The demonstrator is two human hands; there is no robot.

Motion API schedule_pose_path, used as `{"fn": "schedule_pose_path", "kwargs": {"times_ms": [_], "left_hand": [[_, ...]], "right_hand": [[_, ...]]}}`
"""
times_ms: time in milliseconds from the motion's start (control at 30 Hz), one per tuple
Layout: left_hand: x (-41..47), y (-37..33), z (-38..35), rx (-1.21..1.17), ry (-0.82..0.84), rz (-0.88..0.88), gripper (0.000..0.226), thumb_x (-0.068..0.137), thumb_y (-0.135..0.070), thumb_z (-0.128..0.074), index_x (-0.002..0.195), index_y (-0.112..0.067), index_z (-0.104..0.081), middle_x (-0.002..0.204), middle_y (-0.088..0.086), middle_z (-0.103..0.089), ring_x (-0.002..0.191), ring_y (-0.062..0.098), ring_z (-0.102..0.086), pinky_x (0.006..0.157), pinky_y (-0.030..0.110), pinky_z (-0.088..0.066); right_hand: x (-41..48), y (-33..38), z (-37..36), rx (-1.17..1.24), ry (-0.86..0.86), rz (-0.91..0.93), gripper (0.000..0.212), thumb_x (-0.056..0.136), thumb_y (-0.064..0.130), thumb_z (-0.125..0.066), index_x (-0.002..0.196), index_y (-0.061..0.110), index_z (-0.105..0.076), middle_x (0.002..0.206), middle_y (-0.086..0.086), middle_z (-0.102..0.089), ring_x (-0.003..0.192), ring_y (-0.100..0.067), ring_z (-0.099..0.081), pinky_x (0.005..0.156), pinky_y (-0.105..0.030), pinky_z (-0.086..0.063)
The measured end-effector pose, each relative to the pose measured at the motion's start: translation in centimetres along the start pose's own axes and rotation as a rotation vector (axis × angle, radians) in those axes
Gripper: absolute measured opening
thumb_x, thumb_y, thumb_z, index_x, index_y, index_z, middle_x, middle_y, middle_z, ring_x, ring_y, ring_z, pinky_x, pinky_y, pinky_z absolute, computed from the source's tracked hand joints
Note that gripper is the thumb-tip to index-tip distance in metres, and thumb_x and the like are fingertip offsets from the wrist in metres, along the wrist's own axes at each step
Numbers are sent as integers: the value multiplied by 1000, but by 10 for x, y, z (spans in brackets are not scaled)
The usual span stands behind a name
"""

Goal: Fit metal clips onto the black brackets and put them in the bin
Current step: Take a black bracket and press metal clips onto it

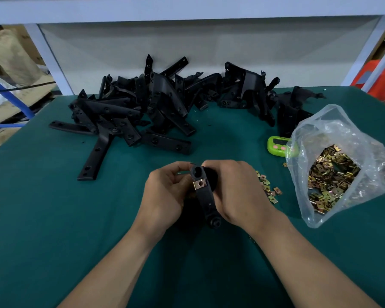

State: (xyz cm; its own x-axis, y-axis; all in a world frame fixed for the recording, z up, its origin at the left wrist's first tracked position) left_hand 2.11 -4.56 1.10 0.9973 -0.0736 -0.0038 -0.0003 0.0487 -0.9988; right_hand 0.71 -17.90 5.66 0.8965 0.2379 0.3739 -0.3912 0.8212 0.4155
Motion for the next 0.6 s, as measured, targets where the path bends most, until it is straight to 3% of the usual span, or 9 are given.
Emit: {"fn": "schedule_pose_path", "kwargs": {"times_ms": [167,433,600], "left_hand": [[-2,-2,2,-8,-21,4,19,89,7,-64,91,-7,-76,75,10,-77,61,16,-67,55,25,-52],[3,0,13,68,-132,38,23,81,8,-72,89,-14,-77,73,10,-77,61,19,-65,62,37,-53],[-1,-13,13,268,-145,-72,29,74,4,-77,81,-24,-78,68,-9,-75,56,0,-63,53,16,-48]], "right_hand": [[-1,0,0,-57,-32,0,41,69,20,-73,60,28,-34,48,5,-35,49,-18,-33,52,-32,-26],[1,0,0,-35,-41,-33,36,67,24,-65,56,29,-31,45,5,-34,45,-13,-31,50,-31,-20],[0,0,1,-19,-36,-18,34,66,26,-67,57,28,-34,45,3,-33,46,-16,-32,51,-32,-23]]}}
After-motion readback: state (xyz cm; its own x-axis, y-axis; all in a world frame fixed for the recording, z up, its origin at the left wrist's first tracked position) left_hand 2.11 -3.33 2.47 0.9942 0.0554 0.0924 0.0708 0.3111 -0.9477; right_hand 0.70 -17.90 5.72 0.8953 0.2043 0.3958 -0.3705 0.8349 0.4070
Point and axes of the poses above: each hand's wrist, its own x-axis towards the middle knuckle, its own z-axis out of the back of the hand, y = z × x, the point moved 7 cm from there along x, towards the middle knuckle
